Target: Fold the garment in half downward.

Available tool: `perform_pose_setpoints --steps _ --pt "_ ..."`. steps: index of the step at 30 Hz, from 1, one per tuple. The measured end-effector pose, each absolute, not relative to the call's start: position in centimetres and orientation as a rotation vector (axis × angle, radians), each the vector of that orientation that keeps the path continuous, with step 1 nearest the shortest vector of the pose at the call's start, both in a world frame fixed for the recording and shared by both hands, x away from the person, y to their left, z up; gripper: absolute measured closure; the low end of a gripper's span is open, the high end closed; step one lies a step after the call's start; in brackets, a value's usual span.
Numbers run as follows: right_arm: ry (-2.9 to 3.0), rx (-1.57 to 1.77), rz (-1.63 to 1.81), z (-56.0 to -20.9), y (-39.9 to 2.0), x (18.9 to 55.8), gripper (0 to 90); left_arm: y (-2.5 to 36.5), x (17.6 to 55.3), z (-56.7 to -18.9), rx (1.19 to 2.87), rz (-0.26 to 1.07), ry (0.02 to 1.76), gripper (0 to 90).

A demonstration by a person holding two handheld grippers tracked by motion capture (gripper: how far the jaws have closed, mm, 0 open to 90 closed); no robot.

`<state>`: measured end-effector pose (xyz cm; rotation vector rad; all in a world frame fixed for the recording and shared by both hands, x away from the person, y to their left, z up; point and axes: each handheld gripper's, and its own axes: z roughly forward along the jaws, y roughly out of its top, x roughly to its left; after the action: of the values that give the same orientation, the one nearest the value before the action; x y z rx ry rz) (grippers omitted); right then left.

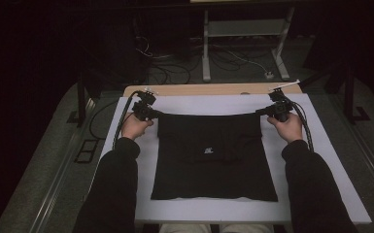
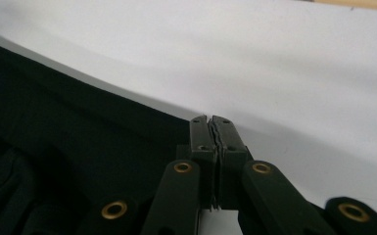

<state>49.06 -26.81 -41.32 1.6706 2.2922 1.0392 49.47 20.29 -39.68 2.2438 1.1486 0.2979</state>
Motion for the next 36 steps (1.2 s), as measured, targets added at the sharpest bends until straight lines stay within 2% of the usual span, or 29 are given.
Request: perform_pose_setpoints --steps 15,16,19,22,24,26,28,30,32,33,36 --pt "2.302 1.709 1.063 -42.2 -27.0 49.4 86.0 20.8 49.9 -41.2 2.182 0.207 1.201 84.2" --pt "2.295 1.717 1.075 -42.2 -27.0 49.3 83.4 20.8 50.0 -41.3 2.173 0.187 1.239 80.5" --pt "2.27 1.721 1.075 -42.3 -26.9 48.9 66.7 21.0 50.1 -41.5 2.154 0.15 1.286 66.6" --pt "2.273 1.697 1.098 -42.2 -26.9 48.3 50.2 21.2 49.7 -41.4 2.129 0.141 1.254 52.2" --pt "2.271 1.67 1.141 -42.2 -27.1 48.1 41.0 21.3 49.4 -41.3 2.124 0.134 1.228 40.7" --pt "2.272 1.665 1.181 -42.1 -27.2 47.9 34.3 21.4 49.1 -41.1 2.103 0.127 1.212 33.0" --pt "2.297 1.641 1.204 -42.1 -27.2 47.7 23.9 21.4 48.9 -41.1 2.055 0.074 1.209 21.3" --pt "2.316 1.636 1.2 -42.2 -27.0 47.5 12.1 21.4 48.8 -40.9 2.065 0.064 1.186 10.7" --pt "2.322 1.63 1.203 -42.2 -26.8 47.3 4.1 21.0 48.8 -40.8 2.08 0.05 1.163 1.7" --pt "2.323 1.626 1.209 -42.2 -26.7 47.3 0.0 20.9 48.7 -40.8 2.083 0.051 1.147 0.0" --pt "2.331 1.598 1.219 -42.0 -26.2 47.1 0.0 20.5 48.4 -40.4 2.075 0.063 1.105 0.0"
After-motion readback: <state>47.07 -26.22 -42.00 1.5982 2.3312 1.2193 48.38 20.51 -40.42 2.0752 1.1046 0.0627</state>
